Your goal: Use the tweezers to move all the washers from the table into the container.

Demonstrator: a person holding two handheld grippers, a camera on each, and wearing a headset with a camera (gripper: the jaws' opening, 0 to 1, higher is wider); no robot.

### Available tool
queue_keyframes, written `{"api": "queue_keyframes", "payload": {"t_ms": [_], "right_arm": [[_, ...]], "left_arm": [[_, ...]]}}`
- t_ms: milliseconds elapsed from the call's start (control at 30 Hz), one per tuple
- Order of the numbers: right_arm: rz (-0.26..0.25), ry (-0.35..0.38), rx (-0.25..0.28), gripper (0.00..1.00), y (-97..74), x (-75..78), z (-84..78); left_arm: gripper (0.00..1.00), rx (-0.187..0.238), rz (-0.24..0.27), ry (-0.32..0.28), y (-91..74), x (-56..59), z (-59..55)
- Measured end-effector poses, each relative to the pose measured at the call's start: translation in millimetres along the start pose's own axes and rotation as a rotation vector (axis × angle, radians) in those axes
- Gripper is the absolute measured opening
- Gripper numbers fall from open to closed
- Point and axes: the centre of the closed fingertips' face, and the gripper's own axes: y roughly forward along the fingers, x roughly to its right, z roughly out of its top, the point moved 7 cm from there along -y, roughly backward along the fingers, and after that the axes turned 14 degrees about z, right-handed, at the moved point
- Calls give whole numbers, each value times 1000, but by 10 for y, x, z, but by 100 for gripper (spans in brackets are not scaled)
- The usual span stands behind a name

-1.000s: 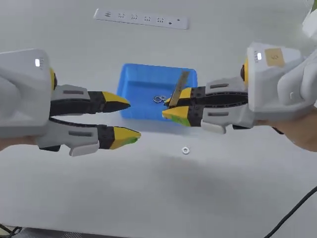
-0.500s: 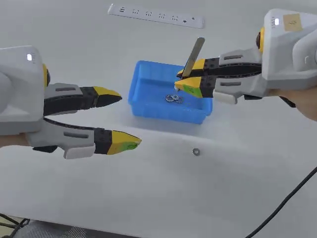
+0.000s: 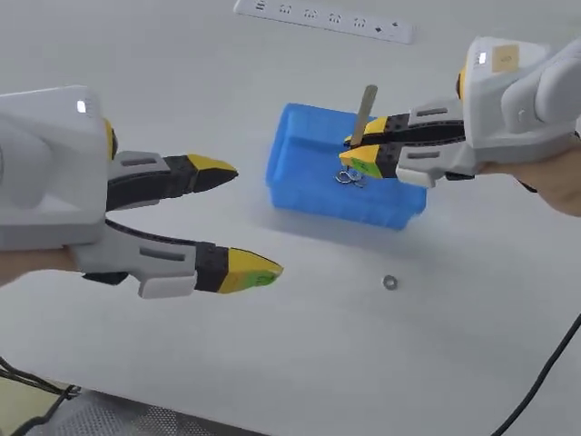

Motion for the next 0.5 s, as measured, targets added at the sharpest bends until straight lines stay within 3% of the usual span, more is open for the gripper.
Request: {"api": "queue_keyframes", "payload": {"t_ms": [167, 500], "right_arm": [[-5, 28, 0, 9, 36, 66, -134], [-11, 43, 7, 10, 54, 76, -166]], "left_arm": [[75, -6, 10, -25, 0, -27, -17], [85, -9, 21, -27, 34, -62, -1]]}}
